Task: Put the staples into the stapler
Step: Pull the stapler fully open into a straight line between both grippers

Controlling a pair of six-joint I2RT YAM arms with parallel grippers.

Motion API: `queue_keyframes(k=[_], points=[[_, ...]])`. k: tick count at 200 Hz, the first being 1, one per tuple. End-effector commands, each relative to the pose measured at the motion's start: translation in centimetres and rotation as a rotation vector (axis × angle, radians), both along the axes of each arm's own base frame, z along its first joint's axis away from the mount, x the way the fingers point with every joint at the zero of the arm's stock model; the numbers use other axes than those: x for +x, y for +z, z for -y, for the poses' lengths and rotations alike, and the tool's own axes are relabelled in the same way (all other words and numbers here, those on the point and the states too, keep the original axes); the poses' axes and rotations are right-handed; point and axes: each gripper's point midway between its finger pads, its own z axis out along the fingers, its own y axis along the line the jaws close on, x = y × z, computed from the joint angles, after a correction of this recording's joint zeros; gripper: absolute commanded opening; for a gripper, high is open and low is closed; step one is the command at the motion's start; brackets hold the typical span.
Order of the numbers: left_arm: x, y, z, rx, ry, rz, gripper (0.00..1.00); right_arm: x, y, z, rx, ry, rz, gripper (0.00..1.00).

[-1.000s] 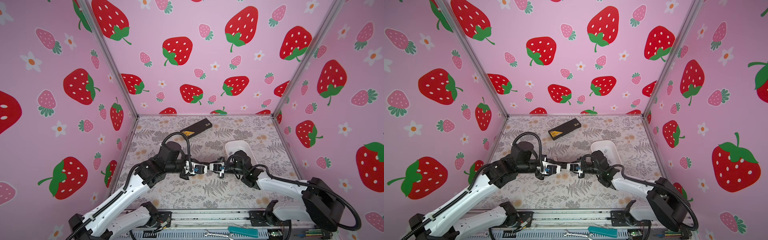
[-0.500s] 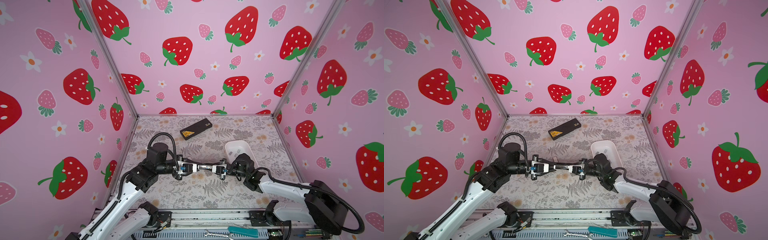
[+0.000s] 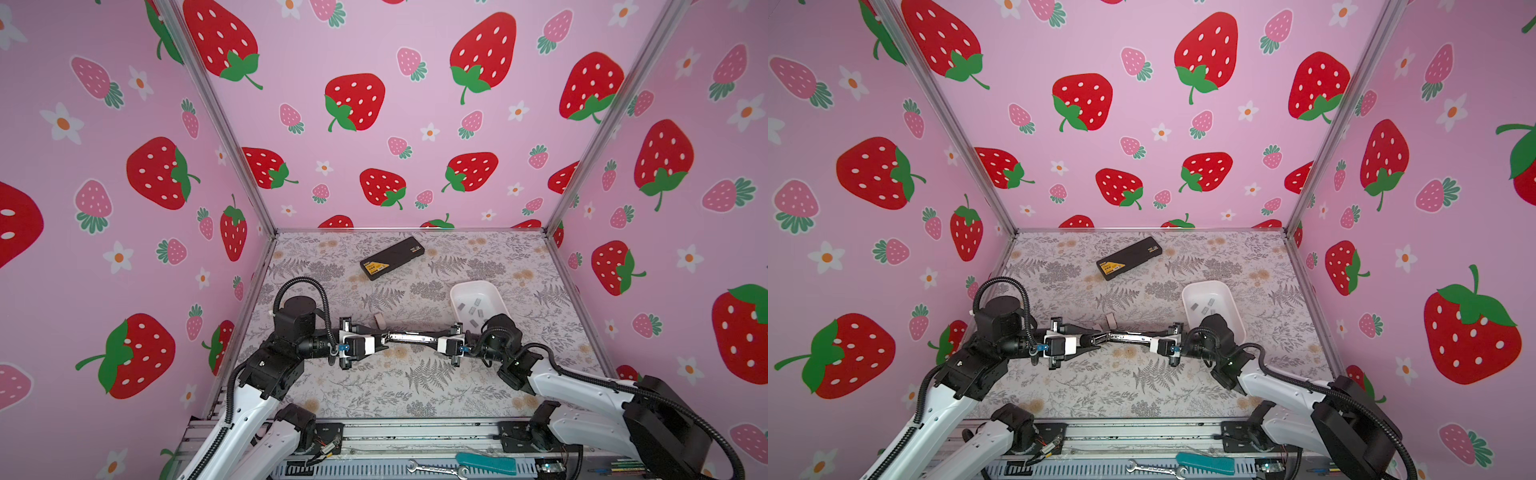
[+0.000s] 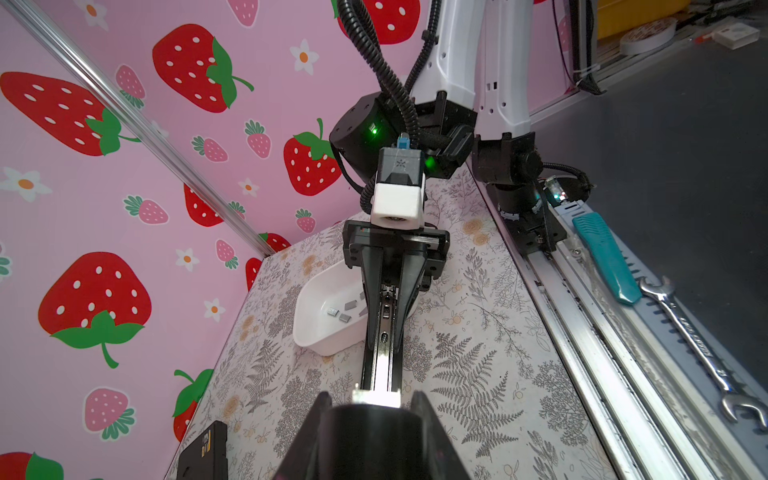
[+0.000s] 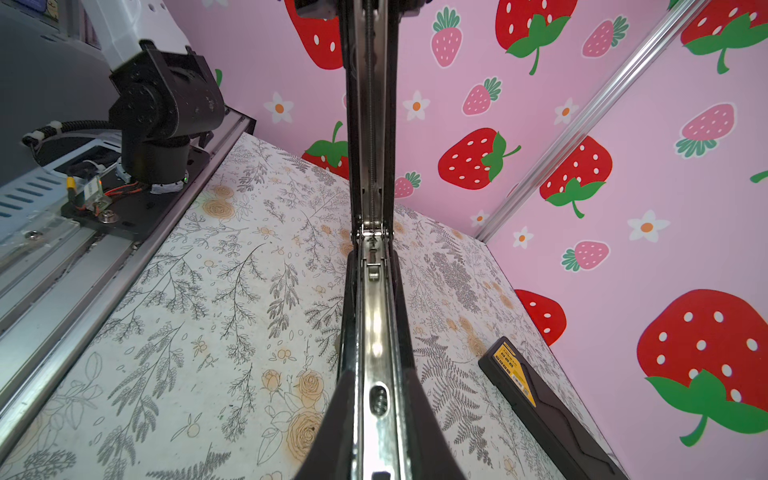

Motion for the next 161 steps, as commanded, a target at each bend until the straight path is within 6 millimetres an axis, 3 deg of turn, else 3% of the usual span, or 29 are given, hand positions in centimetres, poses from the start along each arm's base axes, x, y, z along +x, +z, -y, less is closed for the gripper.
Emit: queue_keyframes(k=[1, 44, 54, 72, 89, 127, 161], points=[[2.6, 0.3, -1.4, 0.026, 0.148, 0.081, 0.0, -0.3, 1.9, 1.0, 0.068, 0.009, 0.058, 0.0], [5.6, -0.6, -2.7, 0.036, 0.301, 0.079, 0.0, -0.6, 2.9, 2.2, 0.104, -0.009, 0.082, 0.0], [6.5, -0.7, -3.1, 0.034, 0.354, 0.081, 0.11, -0.6, 3.0, 2.4, 0.112, -0.015, 0.083, 0.0], [7.5, -0.8, -3.7, 0.028, 0.411, 0.084, 0.15, -0.5, 3.3, 2.8, 0.13, -0.033, 0.088, 0.0], [8.3, -0.7, -4.2, 0.023, 0.471, 0.077, 0.29, -0.5, 3.9, 3.1, 0.146, -0.042, 0.094, 0.0], [9.9, -1.1, -5.0, 0.021, 0.554, 0.064, 0.42, -0.5, 3.9, 3.5, 0.156, -0.057, 0.097, 0.0], [10.5, -1.6, -5.2, 0.035, 0.583, 0.04, 0.46, -0.2, 4.3, 3.6, 0.165, -0.074, 0.094, 0.0]])
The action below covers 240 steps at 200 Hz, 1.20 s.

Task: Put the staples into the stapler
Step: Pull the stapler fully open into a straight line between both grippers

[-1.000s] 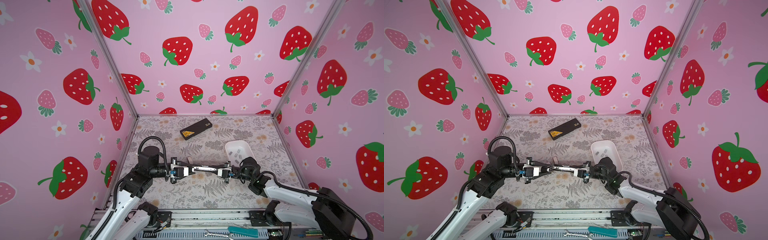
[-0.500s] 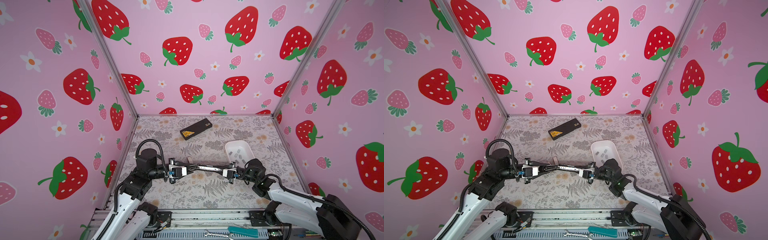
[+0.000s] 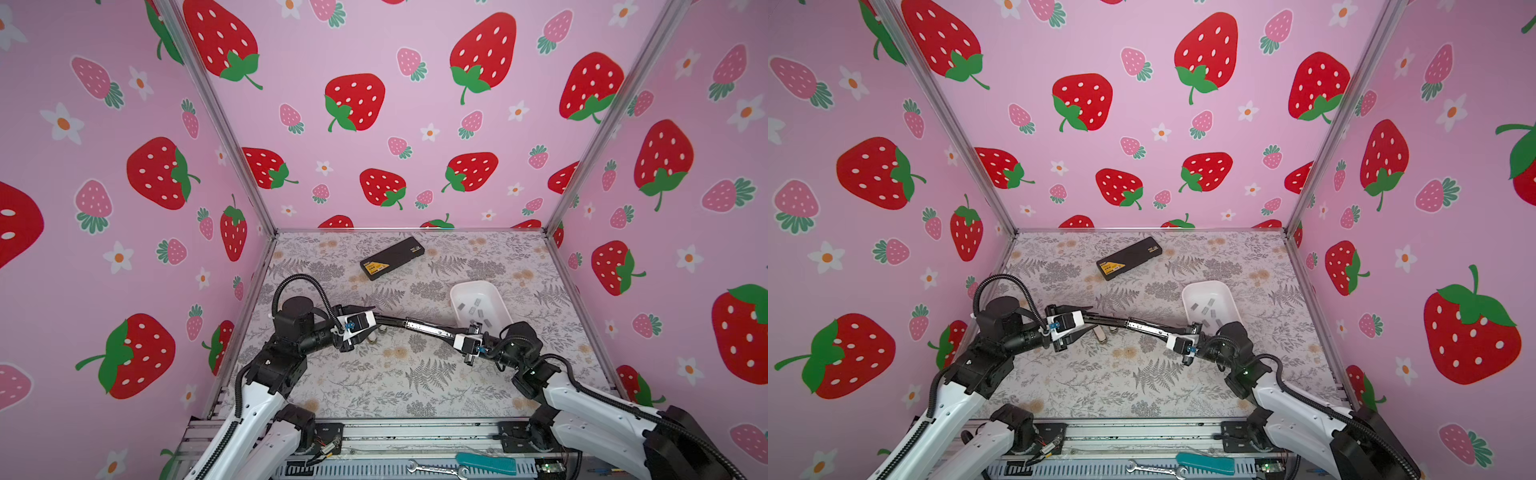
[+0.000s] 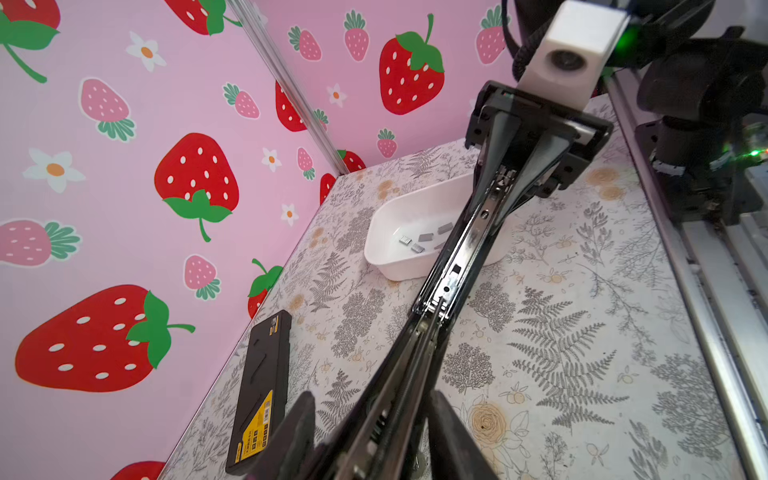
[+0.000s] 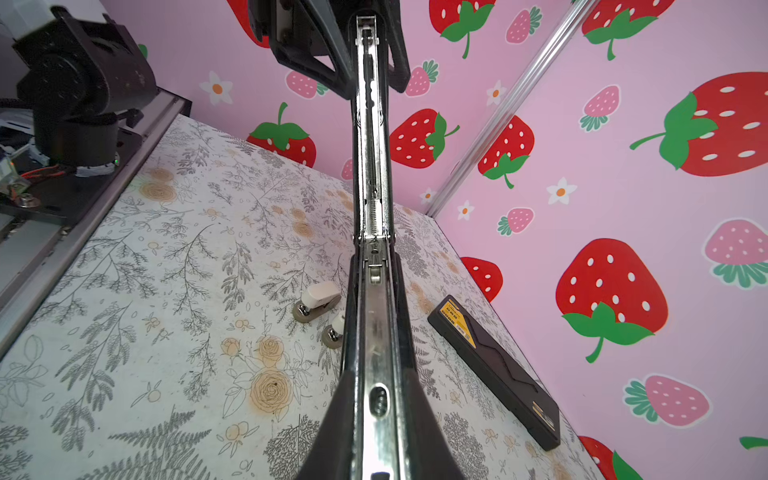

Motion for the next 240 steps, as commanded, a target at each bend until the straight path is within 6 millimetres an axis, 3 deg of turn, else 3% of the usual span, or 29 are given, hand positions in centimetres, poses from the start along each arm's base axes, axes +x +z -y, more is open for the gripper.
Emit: queue_keyframes(k=[1, 91, 172, 201, 240], points=[[3.5, 0.6, -2.6, 0.033, 0.217, 0.074, 0.46, -1.6, 3.6, -0.1, 0.107, 0.071, 0.084, 0.0], [6.7, 0.4, -4.7, 0.013, 0.4, 0.025, 0.52, -0.6, 3.2, -0.3, 0.102, 0.04, 0.069, 0.0], [8.2, 0.2, -6.3, -0.04, 0.497, 0.004, 0.53, -0.3, 3.7, -0.2, 0.117, 0.018, 0.062, 0.0], [8.8, 0.0, -7.9, -0.044, 0.583, -0.009, 0.6, -0.5, 4.0, -0.1, 0.123, 0.021, 0.069, 0.0], [9.2, 0.7, -8.9, -0.126, 0.642, -0.015, 0.62, 0.0, 4.2, -0.1, 0.135, 0.0, 0.055, 0.0]])
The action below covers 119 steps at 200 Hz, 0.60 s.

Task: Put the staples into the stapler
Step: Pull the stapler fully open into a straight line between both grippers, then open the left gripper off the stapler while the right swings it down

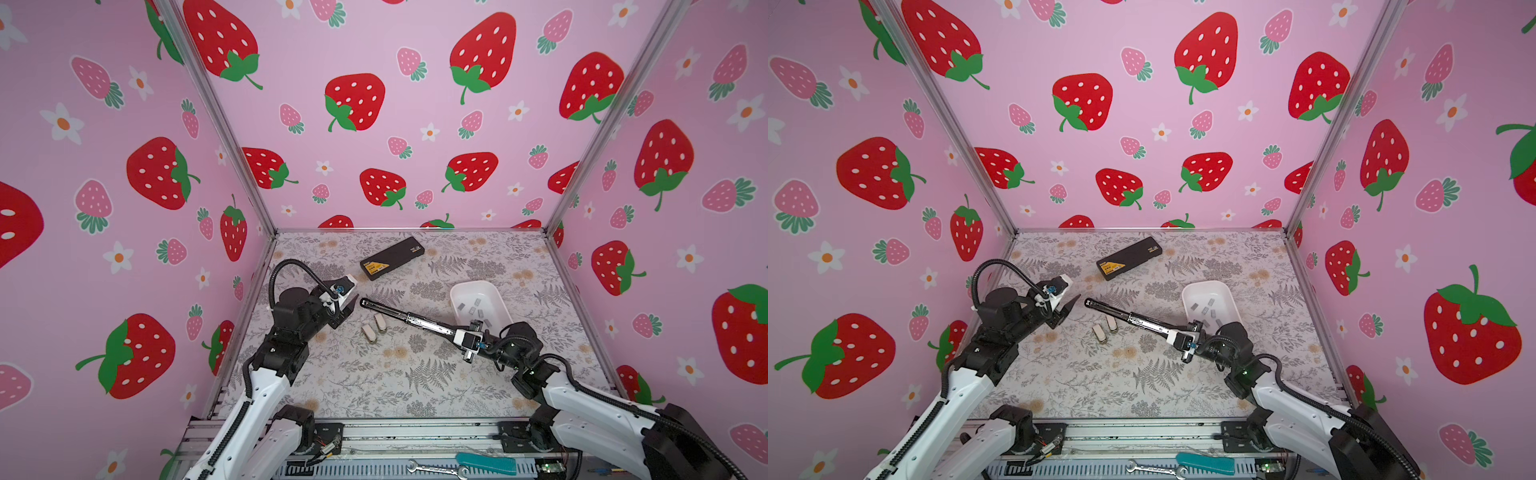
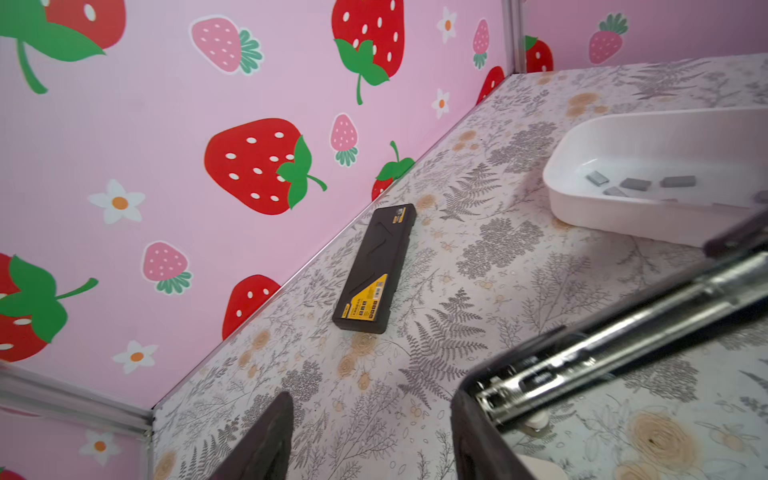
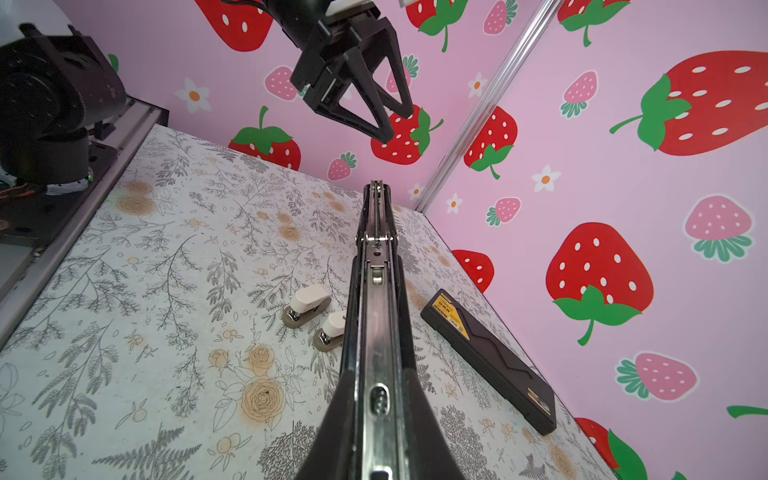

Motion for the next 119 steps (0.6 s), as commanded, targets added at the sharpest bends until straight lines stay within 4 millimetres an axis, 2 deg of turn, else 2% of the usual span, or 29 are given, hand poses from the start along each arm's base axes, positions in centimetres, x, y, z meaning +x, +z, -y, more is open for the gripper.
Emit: queue_keyframes(k=[1, 8, 18, 28, 34, 43, 56, 64, 76, 95, 119], points=[[0.7, 1.6, -1.4, -0.068, 0.1, 0.051, 0.62, -0.6, 3.8, -0.2, 0.106, 0.036, 0.087, 0.0], [1.0, 1.8, -2.1, -0.117, 0.156, 0.042, 0.61, -0.5, 4.0, -0.3, 0.109, 0.035, 0.076, 0.0], [1.5, 2.1, -4.1, -0.223, 0.296, 0.017, 0.62, -0.4, 4.4, -0.4, 0.126, 0.033, 0.064, 0.0], [1.7, 1.7, -5.6, -0.355, 0.406, -0.052, 0.66, -0.3, 4.8, -0.4, 0.152, 0.034, 0.053, 0.0], [1.7, 1.0, -6.2, -0.407, 0.449, -0.094, 0.64, -0.3, 5.0, -0.4, 0.175, 0.032, 0.038, 0.0], [1.5, -0.1, -5.8, -0.449, 0.444, -0.144, 0.56, 0.1, 5.5, -0.4, 0.207, 0.025, 0.005, 0.0], [1.3, -1.8, -4.7, -0.482, 0.39, -0.186, 0.38, 0.8, 6.1, -1.0, 0.214, 0.024, -0.053, 0.0], [1.2, -2.7, -4.3, -0.496, 0.373, -0.2, 0.31, 1.5, 6.6, -1.3, 0.219, 0.008, -0.087, 0.0], [1.2, -3.8, -4.3, -0.499, 0.38, -0.218, 0.3, 2.2, 7.5, -1.2, 0.251, -0.025, -0.115, 0.0], [1.0, -5.2, -5.5, -0.517, 0.472, -0.258, 0.3, 2.3, 8.6, -0.2, 0.314, -0.058, -0.131, 0.0], [0.3, -7.6, -6.1, -0.539, 0.524, -0.315, 0.33, 2.9, 9.5, 0.7, 0.344, -0.12, -0.169, 0.0]])
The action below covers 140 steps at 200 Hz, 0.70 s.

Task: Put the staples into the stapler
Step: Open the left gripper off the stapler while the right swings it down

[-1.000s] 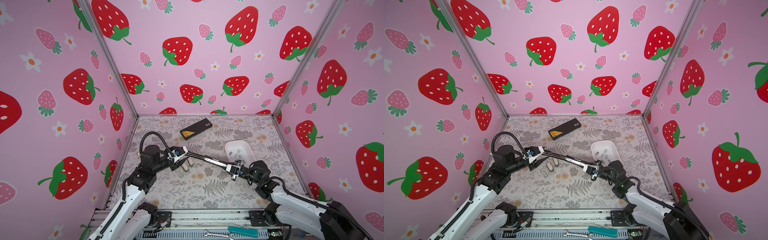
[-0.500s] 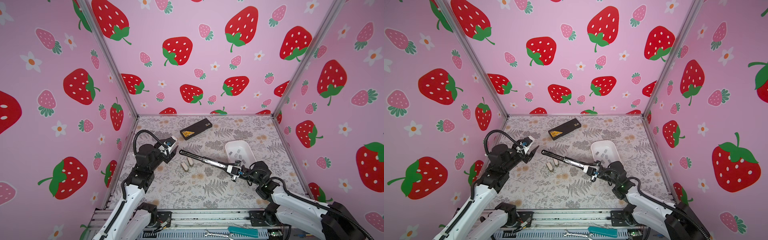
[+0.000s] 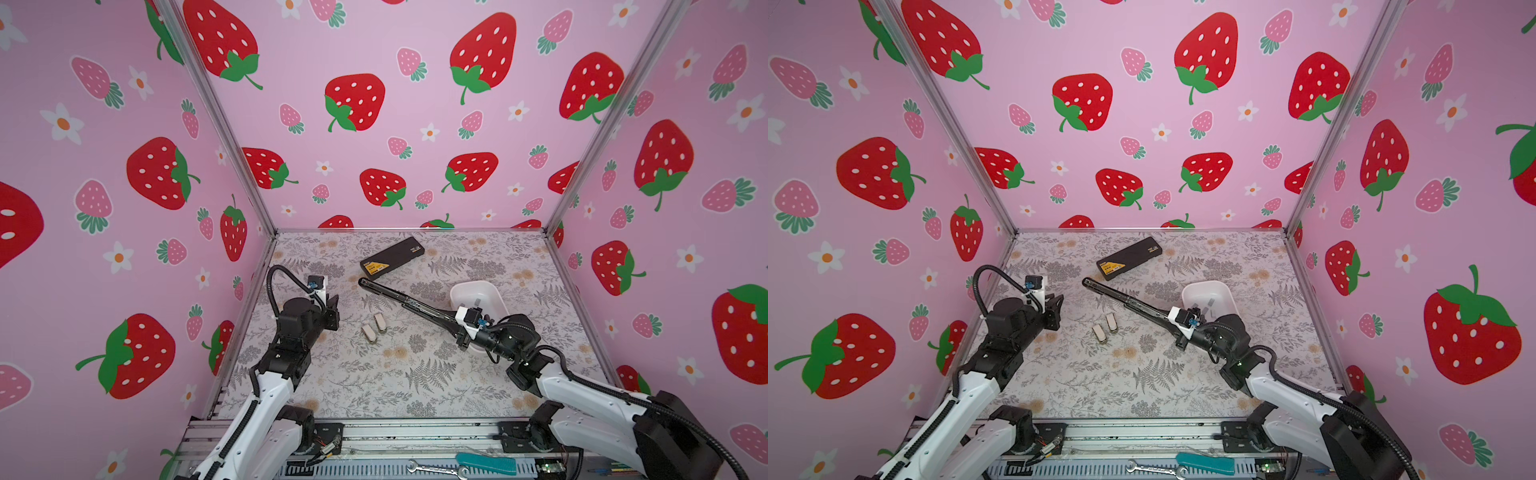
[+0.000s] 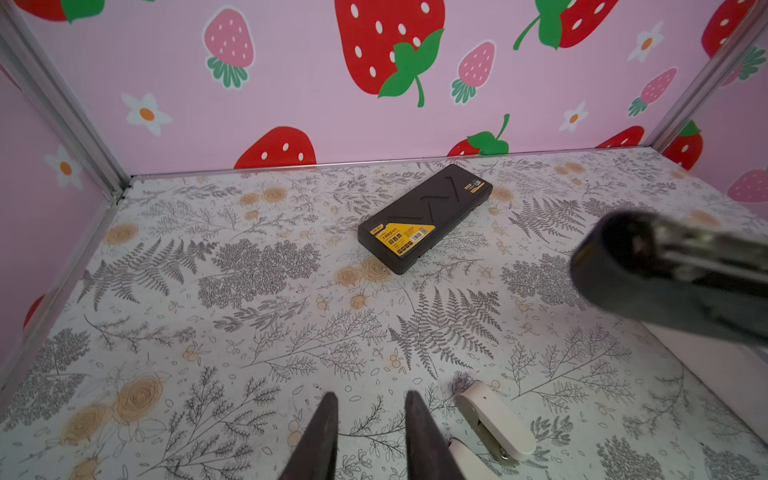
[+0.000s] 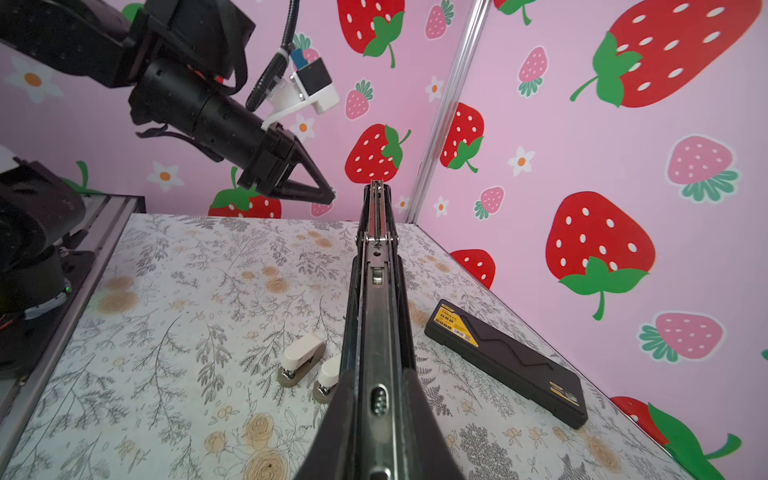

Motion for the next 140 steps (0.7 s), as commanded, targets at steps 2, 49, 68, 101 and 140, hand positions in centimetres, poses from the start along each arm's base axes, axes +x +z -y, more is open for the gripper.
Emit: queue_keyframes(k=[2, 49, 68, 101, 140], points=[[-0.5, -1.3, -0.9, -0.075, 0.081, -0.033, 0.38, 0.5, 6.1, 1.4, 0.173, -0.074, 0.035, 0.0], [-1.9, -4.2, -1.7, -0.122, 0.14, -0.05, 0.99, -1.1, 8.6, 4.1, 0.368, -0.062, -0.13, 0.0], [-2.2, -4.1, -2.1, -0.125, 0.162, -0.036, 0.99, -1.9, 8.9, 4.0, 0.377, -0.022, -0.223, 0.0], [-2.0, -4.1, -2.8, -0.125, 0.2, -0.025, 0.99, -0.9, 9.1, 7.8, 0.6, -0.152, -0.408, 0.0], [-1.9, -4.5, -2.6, -0.285, 0.266, -0.088, 0.99, 1.0, 7.4, 9.0, 0.739, -0.225, -0.588, 0.0]])
